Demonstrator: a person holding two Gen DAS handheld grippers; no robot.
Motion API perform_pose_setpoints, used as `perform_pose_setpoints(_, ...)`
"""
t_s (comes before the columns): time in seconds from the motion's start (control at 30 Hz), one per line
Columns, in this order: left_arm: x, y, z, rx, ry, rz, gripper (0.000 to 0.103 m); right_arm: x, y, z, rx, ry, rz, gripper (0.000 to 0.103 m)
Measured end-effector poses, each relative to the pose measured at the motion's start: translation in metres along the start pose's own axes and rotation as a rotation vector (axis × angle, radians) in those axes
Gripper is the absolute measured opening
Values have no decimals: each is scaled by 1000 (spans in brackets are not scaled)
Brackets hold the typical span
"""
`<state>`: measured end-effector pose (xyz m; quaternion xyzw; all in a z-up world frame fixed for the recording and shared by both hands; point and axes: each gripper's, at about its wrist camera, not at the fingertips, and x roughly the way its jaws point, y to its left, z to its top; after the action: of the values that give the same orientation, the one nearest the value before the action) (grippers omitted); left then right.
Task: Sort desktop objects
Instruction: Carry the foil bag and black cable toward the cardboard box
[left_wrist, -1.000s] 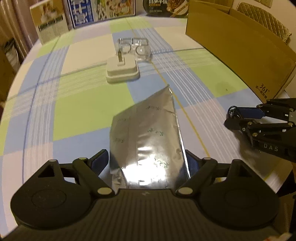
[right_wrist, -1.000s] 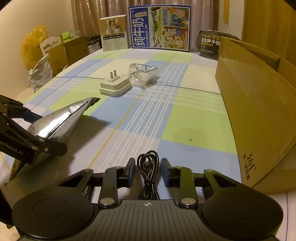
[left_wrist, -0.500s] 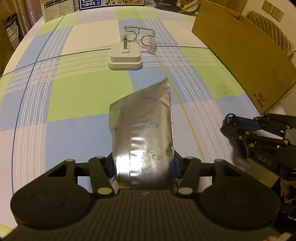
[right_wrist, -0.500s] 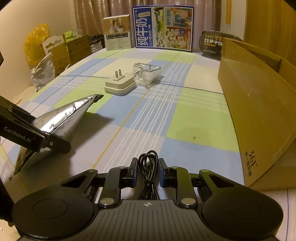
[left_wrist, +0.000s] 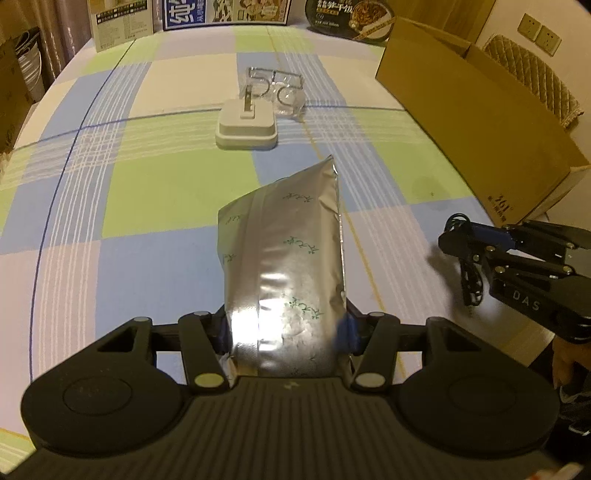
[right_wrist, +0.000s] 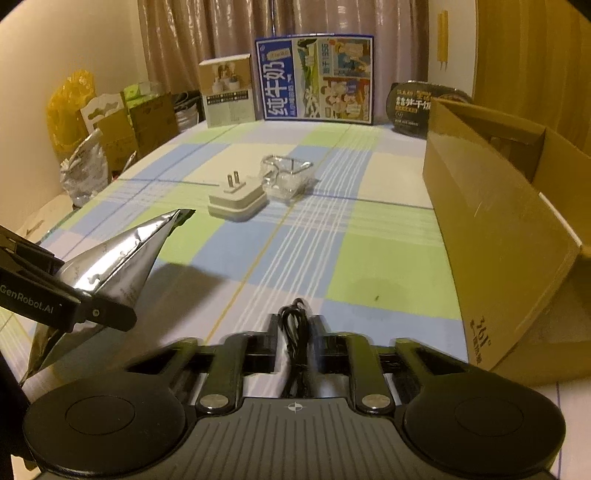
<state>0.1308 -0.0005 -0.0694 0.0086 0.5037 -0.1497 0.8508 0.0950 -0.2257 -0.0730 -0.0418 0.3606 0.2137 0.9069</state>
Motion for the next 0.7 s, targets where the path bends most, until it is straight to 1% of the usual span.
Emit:
perform_pose_setpoints(0.47,-19,-16,6,27,-50,-10,49,-23,-1,9,14,-55,-13,7)
perform_pose_setpoints(0.5,-20,-17,6,29,-53,-10,49,-24,-1,11,13,-61,-14,4)
perform_pose_setpoints(0.7,-27,-22,10,38,-72,-13,49,-32,-3,16,15,-87,-24,3)
